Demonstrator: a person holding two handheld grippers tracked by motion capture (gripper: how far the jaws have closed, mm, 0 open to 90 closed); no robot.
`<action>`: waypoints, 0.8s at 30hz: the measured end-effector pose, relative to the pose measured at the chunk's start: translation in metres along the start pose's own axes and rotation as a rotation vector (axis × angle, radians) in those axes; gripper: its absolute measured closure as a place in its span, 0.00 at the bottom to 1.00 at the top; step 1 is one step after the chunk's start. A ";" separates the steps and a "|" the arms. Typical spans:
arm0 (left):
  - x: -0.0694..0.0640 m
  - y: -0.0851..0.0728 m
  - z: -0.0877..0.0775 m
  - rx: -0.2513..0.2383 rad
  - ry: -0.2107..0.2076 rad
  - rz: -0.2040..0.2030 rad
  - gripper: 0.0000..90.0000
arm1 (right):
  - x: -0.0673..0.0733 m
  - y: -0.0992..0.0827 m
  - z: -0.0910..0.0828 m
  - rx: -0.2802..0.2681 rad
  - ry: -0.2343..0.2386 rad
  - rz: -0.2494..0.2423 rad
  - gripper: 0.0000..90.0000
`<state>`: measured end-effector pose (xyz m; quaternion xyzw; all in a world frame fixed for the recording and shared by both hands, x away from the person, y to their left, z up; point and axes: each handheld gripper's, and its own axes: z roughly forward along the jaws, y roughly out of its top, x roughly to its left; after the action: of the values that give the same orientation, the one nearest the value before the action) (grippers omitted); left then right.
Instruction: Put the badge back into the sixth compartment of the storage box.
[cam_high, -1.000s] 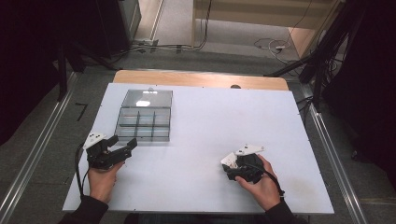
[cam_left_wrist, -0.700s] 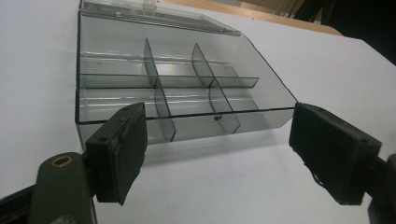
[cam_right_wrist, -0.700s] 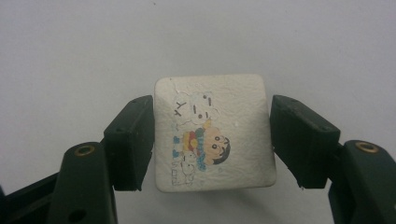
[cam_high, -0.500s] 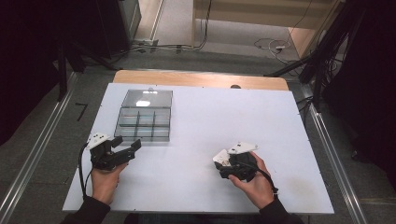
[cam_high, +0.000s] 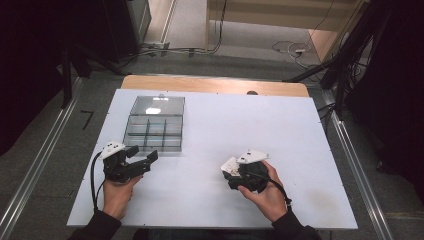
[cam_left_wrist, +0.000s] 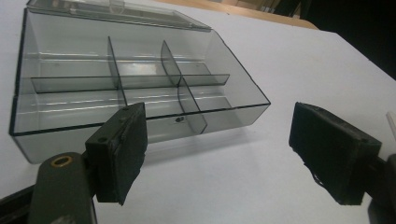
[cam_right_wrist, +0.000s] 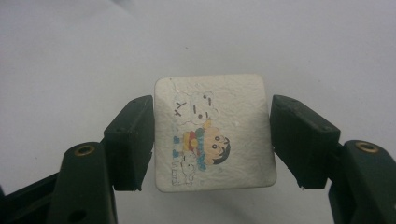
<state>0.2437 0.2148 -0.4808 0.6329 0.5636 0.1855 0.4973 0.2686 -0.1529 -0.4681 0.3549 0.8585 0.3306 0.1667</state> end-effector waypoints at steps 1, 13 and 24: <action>0.000 0.000 0.001 0.004 0.001 0.005 0.22 | 0.001 0.001 0.000 -0.005 0.000 -0.007 0.35; -0.004 0.000 0.003 0.005 -0.025 0.005 0.22 | 0.012 0.014 0.005 -0.028 0.019 -0.033 0.35; -0.007 0.001 0.005 0.005 -0.042 0.003 0.23 | 0.020 0.025 0.009 -0.055 0.029 -0.045 0.35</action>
<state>0.2462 0.2065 -0.4793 0.6387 0.5525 0.1716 0.5073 0.2717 -0.1210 -0.4583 0.3257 0.8592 0.3553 0.1714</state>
